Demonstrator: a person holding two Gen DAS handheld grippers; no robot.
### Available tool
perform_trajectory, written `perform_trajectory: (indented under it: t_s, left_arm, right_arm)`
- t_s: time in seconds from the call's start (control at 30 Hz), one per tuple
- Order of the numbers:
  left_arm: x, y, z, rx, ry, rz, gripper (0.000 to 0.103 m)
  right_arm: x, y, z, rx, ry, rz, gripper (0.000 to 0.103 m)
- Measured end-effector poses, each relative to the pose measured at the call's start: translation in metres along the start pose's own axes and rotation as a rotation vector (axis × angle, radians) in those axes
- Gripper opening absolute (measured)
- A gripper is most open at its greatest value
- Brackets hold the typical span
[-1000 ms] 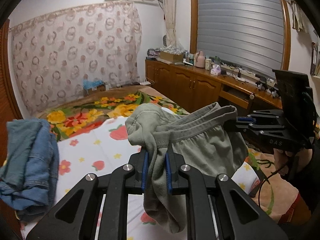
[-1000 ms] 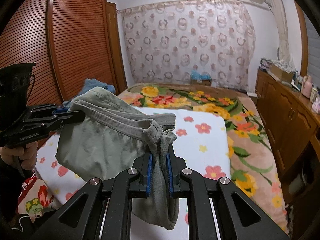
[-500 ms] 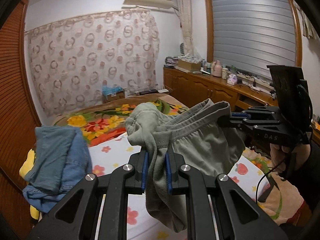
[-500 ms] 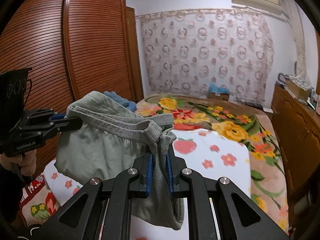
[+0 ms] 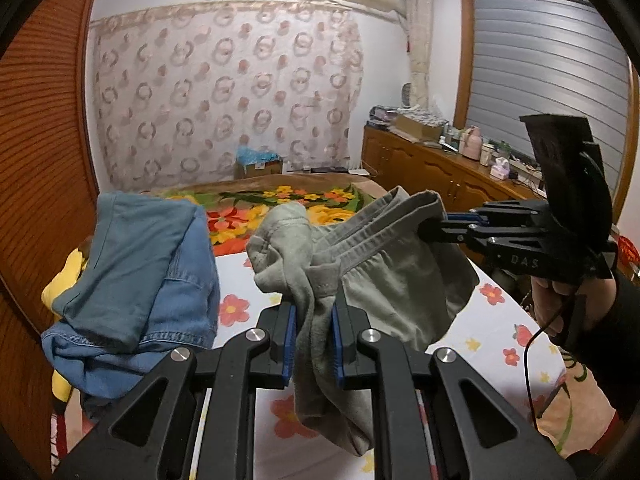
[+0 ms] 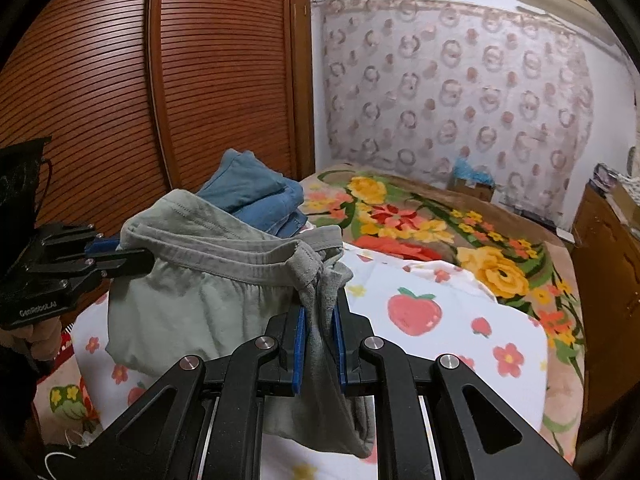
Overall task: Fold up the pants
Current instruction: 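Lift the folded pants with both grippers and carry them toward the jeans stack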
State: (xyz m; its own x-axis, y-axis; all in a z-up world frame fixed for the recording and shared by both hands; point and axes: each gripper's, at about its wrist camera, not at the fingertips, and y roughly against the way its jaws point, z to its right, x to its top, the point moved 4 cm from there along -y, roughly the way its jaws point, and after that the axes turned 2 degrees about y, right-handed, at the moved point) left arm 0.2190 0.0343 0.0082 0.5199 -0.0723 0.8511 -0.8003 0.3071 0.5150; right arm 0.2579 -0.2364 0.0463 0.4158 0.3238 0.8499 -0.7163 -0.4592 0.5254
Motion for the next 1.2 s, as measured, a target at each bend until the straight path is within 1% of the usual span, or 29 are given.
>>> perform_trajectory:
  t_s: [0.17, 0.3, 0.47, 0.67, 0.87, 0.97, 1.2]
  left_arm:
    - [0.007, -0.004, -0.02, 0.039, 0.008, 0.014, 0.016]
    - [0.012, -0.004, -0.041, 0.072, 0.021, 0.024, 0.016]
    - [0.02, 0.002, -0.058, 0.107, 0.022, 0.049, 0.016]
    - [0.03, 0.008, -0.085, 0.15, 0.055, 0.079, 0.016]
    - [0.03, 0.011, -0.105, 0.186, 0.083, 0.091, 0.016]
    - [0.028, 0.007, -0.117, 0.22, 0.088, 0.085, 0.016]
    - [0.018, -0.001, -0.141, 0.251, 0.134, 0.075, 0.016]
  right_arm:
    - [0.025, -0.024, 0.006, 0.027, 0.011, -0.001, 0.012]
    - [0.044, -0.052, 0.008, 0.039, 0.033, -0.002, 0.012]
    - [0.067, -0.079, 0.01, 0.059, 0.044, 0.013, 0.012]
    - [0.099, -0.103, 0.002, 0.07, 0.087, 0.047, 0.012]
    - [0.11, -0.133, -0.009, 0.075, 0.111, 0.053, 0.012]
    - [0.113, -0.15, -0.012, 0.076, 0.122, 0.048, 0.012]
    - [0.133, -0.196, -0.025, 0.073, 0.157, 0.035, 0.012]
